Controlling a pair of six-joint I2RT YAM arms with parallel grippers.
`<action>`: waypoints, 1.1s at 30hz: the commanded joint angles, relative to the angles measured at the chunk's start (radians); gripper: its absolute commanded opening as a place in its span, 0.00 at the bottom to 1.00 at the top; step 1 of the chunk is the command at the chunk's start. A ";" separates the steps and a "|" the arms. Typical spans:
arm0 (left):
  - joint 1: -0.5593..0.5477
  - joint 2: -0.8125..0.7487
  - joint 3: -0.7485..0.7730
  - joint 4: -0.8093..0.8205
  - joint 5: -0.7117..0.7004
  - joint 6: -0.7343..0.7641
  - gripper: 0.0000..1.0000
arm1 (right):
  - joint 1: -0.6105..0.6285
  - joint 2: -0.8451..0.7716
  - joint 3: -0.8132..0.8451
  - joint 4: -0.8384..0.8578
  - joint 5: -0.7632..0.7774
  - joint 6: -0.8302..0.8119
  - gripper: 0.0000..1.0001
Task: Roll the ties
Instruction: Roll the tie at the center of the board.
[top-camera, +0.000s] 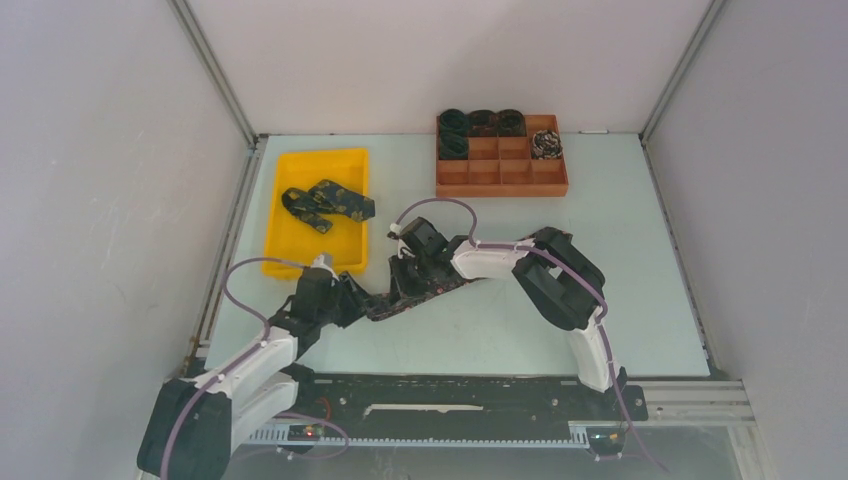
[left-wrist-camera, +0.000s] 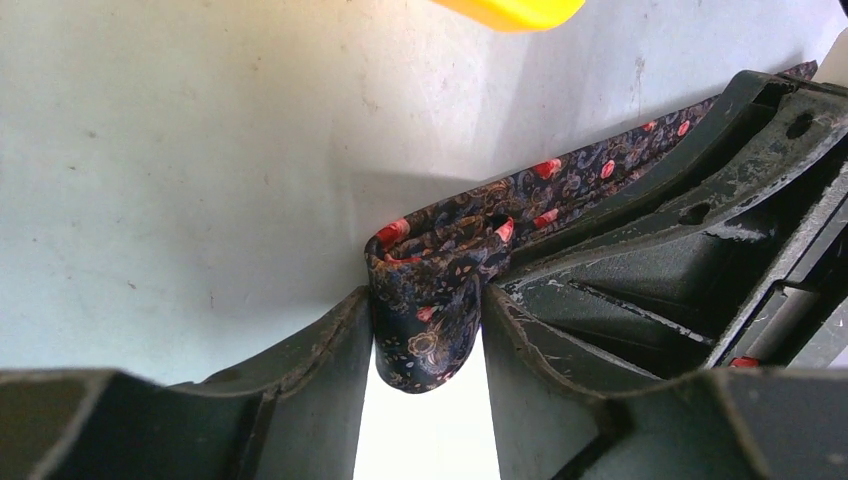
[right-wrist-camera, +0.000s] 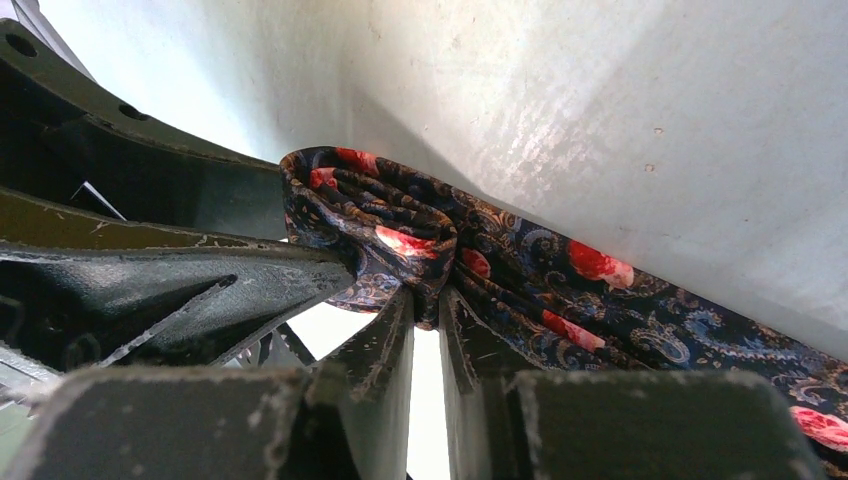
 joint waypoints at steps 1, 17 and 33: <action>0.009 0.016 -0.023 0.032 0.022 -0.023 0.50 | -0.001 0.017 0.029 0.012 0.003 -0.006 0.17; 0.011 0.031 0.032 -0.039 0.003 0.006 0.00 | -0.004 -0.038 0.053 -0.001 0.005 -0.004 0.27; 0.009 0.022 0.191 -0.302 -0.091 0.089 0.00 | 0.016 -0.030 0.099 0.005 0.025 0.020 0.20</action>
